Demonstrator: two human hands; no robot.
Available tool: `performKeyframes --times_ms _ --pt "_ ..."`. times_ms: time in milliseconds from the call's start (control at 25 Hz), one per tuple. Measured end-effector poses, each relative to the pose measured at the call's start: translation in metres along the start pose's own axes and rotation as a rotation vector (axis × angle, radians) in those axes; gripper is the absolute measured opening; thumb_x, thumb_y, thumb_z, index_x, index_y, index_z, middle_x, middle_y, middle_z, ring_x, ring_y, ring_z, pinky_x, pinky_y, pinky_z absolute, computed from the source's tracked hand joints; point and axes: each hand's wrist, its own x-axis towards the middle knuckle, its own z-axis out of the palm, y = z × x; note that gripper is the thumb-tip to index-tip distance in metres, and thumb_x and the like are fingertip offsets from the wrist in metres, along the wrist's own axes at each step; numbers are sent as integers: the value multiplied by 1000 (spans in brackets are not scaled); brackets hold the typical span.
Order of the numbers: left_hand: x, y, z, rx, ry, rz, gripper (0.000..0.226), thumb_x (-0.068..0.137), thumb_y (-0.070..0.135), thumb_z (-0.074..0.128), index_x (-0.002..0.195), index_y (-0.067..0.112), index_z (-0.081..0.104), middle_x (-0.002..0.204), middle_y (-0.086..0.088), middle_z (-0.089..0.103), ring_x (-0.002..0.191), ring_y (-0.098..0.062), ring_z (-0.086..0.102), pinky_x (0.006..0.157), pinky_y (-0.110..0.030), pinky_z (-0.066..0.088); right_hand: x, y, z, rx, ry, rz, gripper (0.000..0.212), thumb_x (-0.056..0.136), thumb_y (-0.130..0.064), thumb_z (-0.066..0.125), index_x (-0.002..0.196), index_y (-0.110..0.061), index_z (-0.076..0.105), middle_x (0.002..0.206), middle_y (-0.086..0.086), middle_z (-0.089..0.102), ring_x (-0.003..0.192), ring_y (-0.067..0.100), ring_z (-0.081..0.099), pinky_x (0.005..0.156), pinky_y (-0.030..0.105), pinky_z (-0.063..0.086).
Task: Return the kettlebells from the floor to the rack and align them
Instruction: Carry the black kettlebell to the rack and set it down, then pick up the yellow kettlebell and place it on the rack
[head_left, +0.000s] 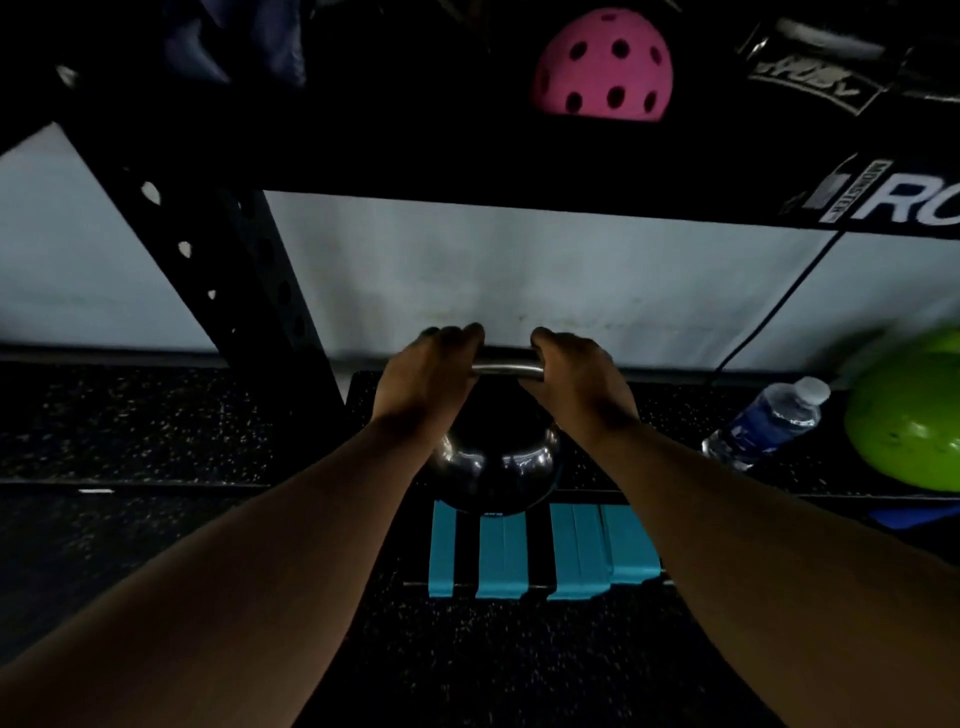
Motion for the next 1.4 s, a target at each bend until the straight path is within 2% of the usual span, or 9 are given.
performKeyframes --times_ms 400,560,760,840,920,1040,1120,1240,1400 --pt "35 -16 11 -100 -57 -39 11 89 26 55 94 17 52 85 -8 60 80 -33 59 62 -33 38 37 11 5 64 -60 -7 21 80 -23 69 86 -12 52 80 6 61 76 28 60 65 35 50" --pt "37 -14 13 -131 -74 -69 7 90 21 57 90 19 51 80 -3 55 76 -26 56 64 -32 37 32 10 6 86 -30 26 23 80 -20 70 81 -14 48 76 6 59 72 26 58 62 32 46" --pt "37 -14 13 -205 -86 -139 15 87 16 60 83 22 46 69 9 48 71 -18 55 52 -21 31 30 11 6 115 -49 25 21 81 -19 67 86 -15 47 81 5 58 76 26 57 62 31 41" --pt "35 -12 8 -242 -122 -153 24 82 13 65 98 20 48 86 3 57 84 -23 61 62 -24 42 30 13 0 70 -104 15 28 80 -19 66 103 -14 51 97 11 59 95 32 55 73 34 43" --pt "28 -11 -1 -231 -161 -132 56 76 10 69 123 23 41 113 -6 56 103 -28 57 81 -36 48 29 12 -12 -11 -164 -5 57 75 -22 65 128 -22 44 119 12 50 114 33 42 88 39 37" --pt "-3 -16 -21 -123 -144 -172 88 70 16 72 143 28 25 135 -10 44 120 -33 47 99 -47 38 12 -3 -32 1 -81 -85 73 75 -32 63 141 -28 33 135 9 41 130 30 31 106 44 29" --pt "-36 -20 -39 -50 -152 -225 91 70 24 73 146 27 23 141 -10 40 127 -35 42 105 -49 32 -6 -26 -38 -9 -31 -205 65 76 -35 60 137 -25 40 133 6 43 131 27 33 111 44 29" --pt "-86 -32 -61 68 -239 -219 82 72 28 69 144 25 30 143 -8 40 130 -34 38 108 -45 28 -31 -67 -33 -10 -31 -344 51 74 -32 58 123 -25 51 120 2 52 120 28 43 105 45 36" --pt "-171 -70 -89 121 -373 -304 68 75 25 67 138 27 42 141 -6 44 129 -32 40 108 -43 30 -79 -133 1 65 -171 -423 48 76 -32 58 123 -26 51 114 2 57 113 31 50 97 47 40"
